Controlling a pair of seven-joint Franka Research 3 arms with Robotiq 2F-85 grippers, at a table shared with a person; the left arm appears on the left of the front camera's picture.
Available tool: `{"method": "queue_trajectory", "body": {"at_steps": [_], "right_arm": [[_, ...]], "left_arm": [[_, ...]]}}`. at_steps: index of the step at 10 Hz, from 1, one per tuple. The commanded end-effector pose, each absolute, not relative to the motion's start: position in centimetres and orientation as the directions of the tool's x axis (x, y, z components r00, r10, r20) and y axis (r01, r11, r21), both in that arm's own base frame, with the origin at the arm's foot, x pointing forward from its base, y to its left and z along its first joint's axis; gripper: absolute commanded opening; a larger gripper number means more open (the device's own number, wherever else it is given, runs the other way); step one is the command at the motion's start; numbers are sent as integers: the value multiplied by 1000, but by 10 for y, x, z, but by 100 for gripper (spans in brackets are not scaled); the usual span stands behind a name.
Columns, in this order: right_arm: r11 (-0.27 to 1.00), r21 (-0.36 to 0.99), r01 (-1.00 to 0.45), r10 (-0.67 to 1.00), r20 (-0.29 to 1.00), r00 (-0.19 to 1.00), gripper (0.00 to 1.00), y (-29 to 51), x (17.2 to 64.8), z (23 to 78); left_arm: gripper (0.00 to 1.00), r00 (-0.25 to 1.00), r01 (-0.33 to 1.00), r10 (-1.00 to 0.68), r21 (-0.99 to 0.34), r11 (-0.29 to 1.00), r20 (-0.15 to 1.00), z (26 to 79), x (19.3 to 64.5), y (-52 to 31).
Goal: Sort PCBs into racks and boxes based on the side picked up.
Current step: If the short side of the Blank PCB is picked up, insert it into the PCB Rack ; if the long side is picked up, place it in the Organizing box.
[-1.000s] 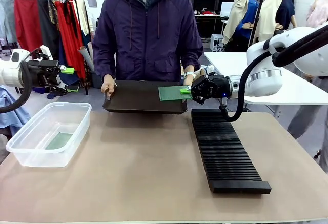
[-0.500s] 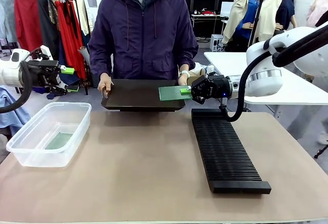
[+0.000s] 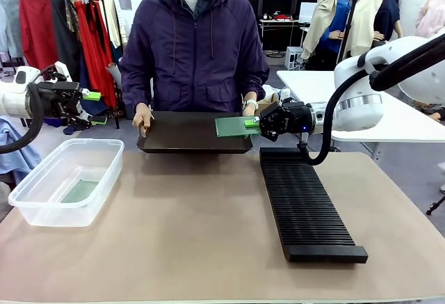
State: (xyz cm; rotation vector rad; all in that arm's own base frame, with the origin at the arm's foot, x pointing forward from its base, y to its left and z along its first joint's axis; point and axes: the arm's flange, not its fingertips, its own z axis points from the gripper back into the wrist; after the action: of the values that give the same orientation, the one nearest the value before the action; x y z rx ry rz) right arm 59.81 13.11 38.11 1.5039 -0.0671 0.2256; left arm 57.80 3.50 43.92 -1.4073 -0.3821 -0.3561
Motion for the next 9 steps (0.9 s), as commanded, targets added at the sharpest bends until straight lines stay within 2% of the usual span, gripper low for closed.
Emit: {"method": "queue_trajectory", "body": {"at_steps": [1, 9], "right_arm": [[40, 981, -189, 106, 184, 977, 0, 132, 598, 383], [50, 975, -218, 135, 209, 968, 0, 125, 597, 384]], "left_arm": [[100, 886, 461, -12, -877, 133, 463, 441, 577, 36], [100, 886, 461, -12, -877, 133, 463, 441, 577, 36]]}}
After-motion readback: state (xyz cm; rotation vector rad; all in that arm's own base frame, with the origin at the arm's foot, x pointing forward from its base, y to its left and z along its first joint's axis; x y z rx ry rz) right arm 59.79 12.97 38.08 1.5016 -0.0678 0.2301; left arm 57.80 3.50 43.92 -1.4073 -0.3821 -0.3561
